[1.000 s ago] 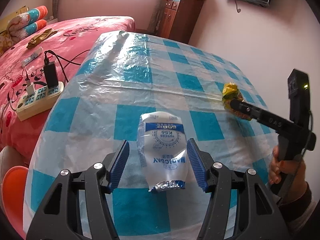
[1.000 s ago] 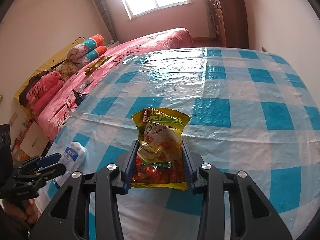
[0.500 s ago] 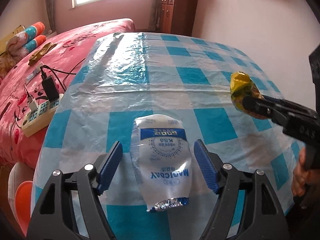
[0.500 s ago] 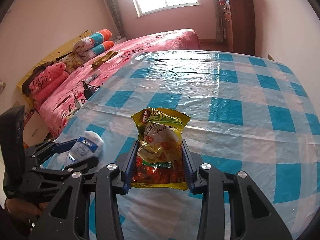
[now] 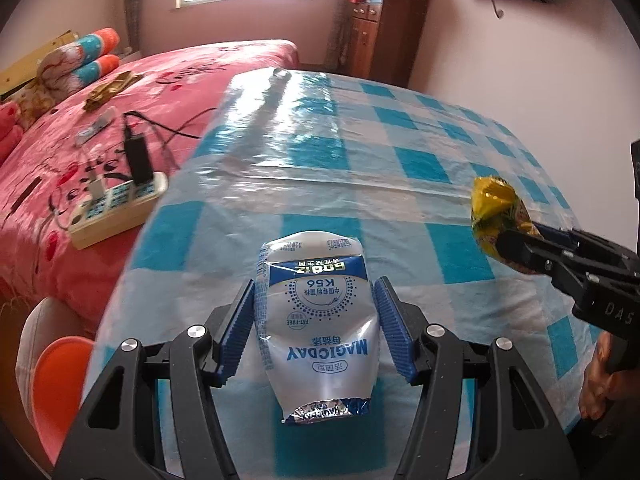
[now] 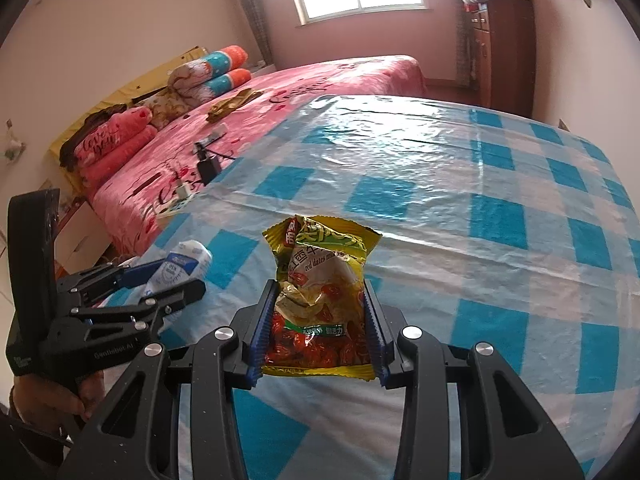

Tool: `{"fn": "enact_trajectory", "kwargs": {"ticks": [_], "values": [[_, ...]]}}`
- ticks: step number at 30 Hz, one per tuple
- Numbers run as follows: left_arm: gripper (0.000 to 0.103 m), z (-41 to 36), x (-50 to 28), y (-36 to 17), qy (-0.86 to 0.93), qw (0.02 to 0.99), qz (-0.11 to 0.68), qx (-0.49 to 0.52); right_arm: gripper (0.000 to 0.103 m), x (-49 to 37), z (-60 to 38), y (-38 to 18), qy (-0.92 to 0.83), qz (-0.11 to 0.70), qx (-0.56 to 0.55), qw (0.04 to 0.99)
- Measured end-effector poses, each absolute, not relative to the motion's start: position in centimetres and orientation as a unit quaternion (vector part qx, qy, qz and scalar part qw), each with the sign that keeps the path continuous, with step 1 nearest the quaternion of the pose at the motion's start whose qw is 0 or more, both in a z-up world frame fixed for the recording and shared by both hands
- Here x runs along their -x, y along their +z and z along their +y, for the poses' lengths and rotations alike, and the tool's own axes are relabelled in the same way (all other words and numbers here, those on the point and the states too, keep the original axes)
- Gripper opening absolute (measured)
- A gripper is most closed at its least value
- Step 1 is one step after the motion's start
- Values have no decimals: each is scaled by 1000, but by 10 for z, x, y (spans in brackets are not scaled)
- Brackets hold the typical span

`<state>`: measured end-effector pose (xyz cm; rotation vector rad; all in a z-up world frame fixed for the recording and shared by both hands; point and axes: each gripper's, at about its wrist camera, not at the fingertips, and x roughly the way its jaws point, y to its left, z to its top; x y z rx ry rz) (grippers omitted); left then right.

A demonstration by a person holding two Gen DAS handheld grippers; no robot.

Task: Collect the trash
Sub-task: 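Lift milk bag and snack bag and carry both over orange bucket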

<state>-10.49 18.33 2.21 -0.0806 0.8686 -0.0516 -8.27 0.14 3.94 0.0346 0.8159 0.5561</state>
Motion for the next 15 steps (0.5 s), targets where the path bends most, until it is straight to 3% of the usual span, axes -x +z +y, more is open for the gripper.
{"fn": "enact_trajectory", "kwargs": {"ticks": [15], "values": [[61, 261, 155, 40, 79, 913, 397, 53, 42, 109, 77, 55, 360, 395, 15, 845]]}}
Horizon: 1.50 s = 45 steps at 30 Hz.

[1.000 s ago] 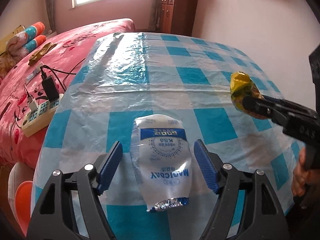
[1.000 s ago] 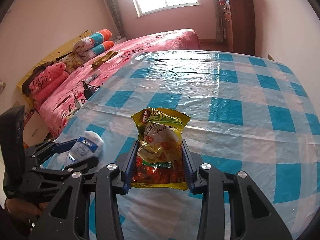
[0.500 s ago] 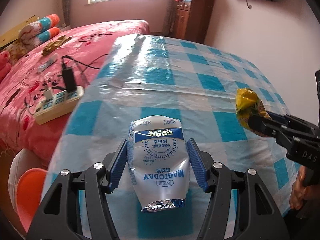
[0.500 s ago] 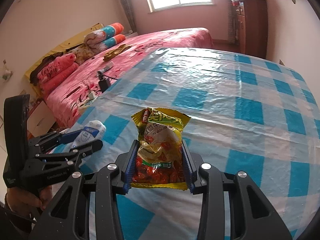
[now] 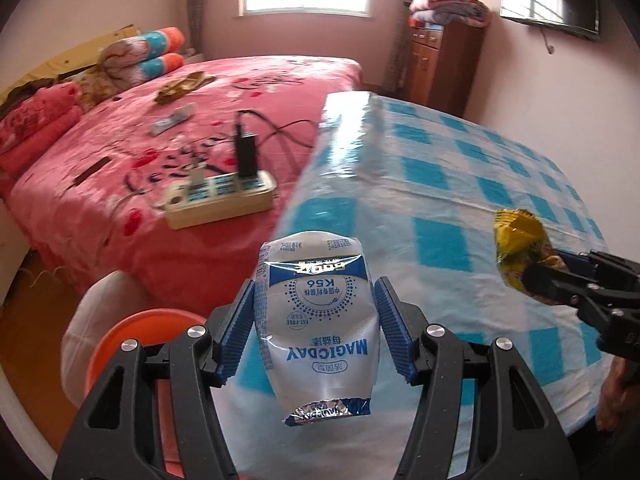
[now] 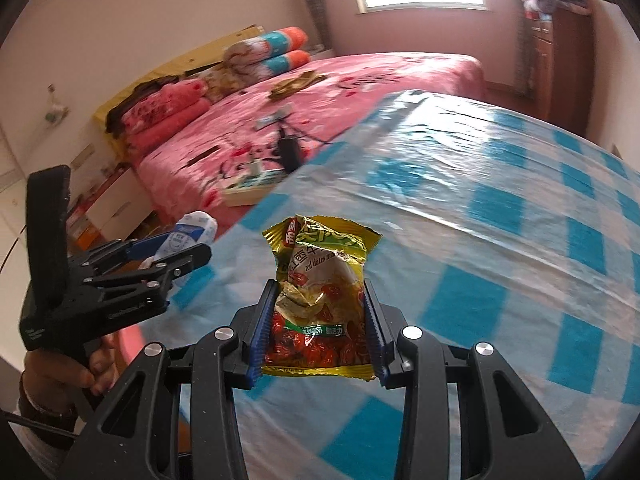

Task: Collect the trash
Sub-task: 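Lift milk bag and snack bag and carry both over orange bucket, then open both tools over orange bucket, dropping milk bag and snack bag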

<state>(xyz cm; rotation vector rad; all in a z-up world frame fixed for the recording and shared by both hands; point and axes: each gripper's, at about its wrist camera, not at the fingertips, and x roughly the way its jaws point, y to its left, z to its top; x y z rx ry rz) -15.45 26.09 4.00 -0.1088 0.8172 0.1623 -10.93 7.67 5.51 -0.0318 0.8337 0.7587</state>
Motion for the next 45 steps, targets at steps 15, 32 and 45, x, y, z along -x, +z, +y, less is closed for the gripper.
{"fn": "enact_trajectory", "kwargs": {"ticks": [15, 32, 45], "values": [[61, 350, 203, 12, 184, 885, 417, 92, 42, 143, 187, 67, 472, 407, 64, 780], [61, 404, 231, -43, 228, 845, 459, 151, 44, 162, 284, 62, 536, 409, 102, 732], [89, 422, 240, -50, 266, 825, 467, 174, 90, 140, 273, 55, 515, 422, 53, 745]]}}
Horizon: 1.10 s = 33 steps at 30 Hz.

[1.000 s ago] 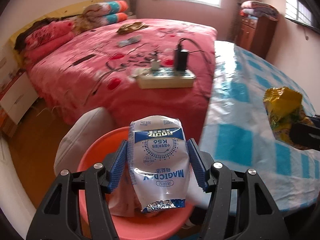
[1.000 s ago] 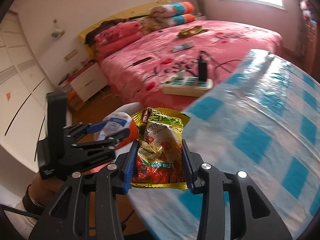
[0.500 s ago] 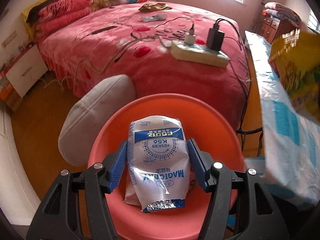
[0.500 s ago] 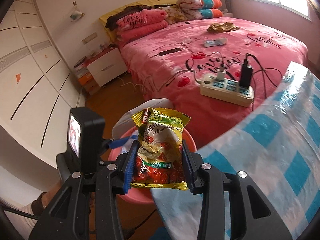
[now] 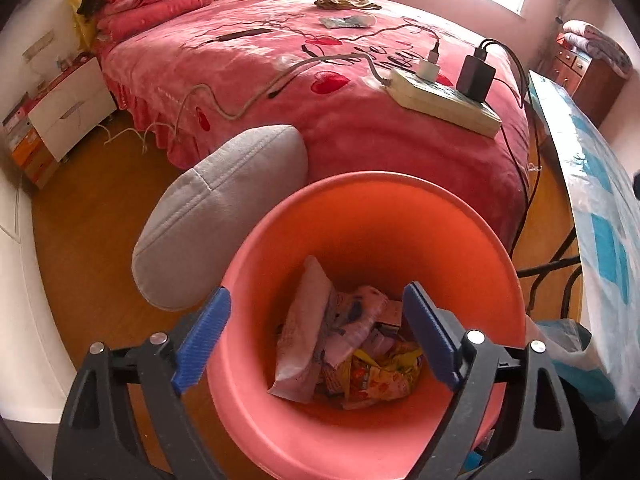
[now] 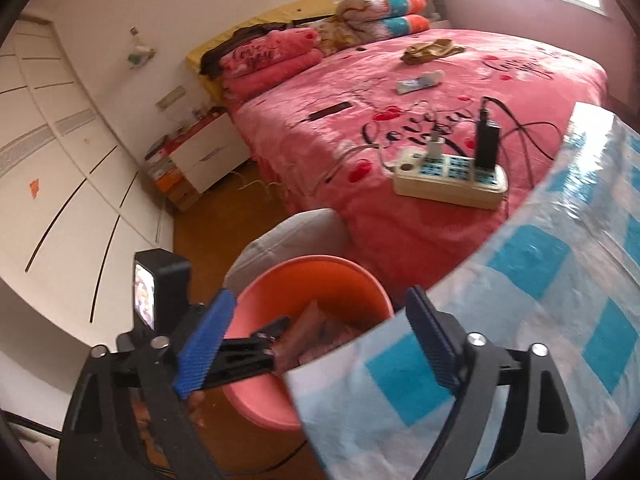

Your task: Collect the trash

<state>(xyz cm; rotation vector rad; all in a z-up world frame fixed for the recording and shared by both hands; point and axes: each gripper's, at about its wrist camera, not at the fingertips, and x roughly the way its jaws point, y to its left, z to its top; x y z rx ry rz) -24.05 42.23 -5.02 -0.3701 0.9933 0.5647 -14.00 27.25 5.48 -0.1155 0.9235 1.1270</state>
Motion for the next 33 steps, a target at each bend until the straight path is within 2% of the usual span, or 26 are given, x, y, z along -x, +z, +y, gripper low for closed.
{"fn": "enact_trajectory", "kwargs": {"ticks": [5, 15, 33], "values": [[89, 416, 235, -41, 277, 827, 467, 144, 93, 137, 250, 51, 490, 417, 53, 764], [89, 383, 220, -12, 279, 848, 443, 79, 93, 126, 196, 35, 431, 416, 37, 800], [89, 310, 185, 50, 202, 897, 388, 61, 95, 129, 107, 43, 349, 360, 31, 864]]}}
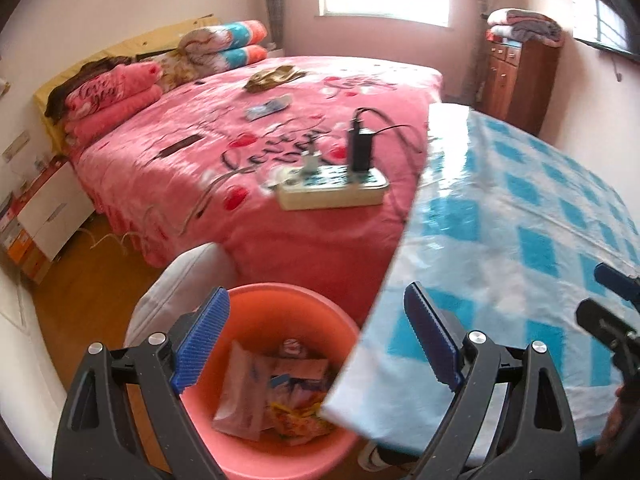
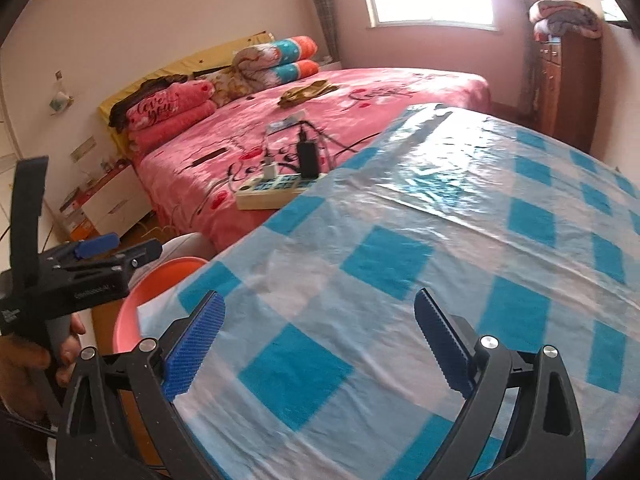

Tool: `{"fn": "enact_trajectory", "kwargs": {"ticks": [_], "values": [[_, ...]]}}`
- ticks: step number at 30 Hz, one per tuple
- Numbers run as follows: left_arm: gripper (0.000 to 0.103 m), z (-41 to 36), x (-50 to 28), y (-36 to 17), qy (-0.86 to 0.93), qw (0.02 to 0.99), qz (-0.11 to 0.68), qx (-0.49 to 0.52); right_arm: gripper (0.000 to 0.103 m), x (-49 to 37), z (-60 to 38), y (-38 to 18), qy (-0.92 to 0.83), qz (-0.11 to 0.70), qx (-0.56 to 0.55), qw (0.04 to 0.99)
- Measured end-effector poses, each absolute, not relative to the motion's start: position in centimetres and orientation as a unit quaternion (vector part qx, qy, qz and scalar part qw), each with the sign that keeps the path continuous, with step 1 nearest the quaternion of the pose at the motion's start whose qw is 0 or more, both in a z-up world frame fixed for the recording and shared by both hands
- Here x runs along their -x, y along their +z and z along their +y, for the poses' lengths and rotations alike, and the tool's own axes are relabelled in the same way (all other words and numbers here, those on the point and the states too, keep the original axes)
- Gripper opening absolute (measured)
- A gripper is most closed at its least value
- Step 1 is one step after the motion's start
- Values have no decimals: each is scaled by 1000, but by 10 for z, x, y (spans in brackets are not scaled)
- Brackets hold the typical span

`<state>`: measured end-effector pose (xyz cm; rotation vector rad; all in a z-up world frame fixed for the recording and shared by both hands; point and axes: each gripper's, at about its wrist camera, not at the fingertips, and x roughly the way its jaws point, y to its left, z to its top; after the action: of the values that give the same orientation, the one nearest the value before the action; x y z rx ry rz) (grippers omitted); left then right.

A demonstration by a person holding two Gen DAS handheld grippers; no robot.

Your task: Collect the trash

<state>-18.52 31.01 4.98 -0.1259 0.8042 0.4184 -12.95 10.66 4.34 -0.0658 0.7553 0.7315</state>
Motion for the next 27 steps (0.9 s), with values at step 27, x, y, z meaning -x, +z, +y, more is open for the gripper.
{"fn": "enact_trajectory", "kwargs": {"ticks": [27], "values": [[90, 159, 130, 65, 74, 918, 389, -2, 95, 112, -33, 40, 184, 307, 4, 934]]}}
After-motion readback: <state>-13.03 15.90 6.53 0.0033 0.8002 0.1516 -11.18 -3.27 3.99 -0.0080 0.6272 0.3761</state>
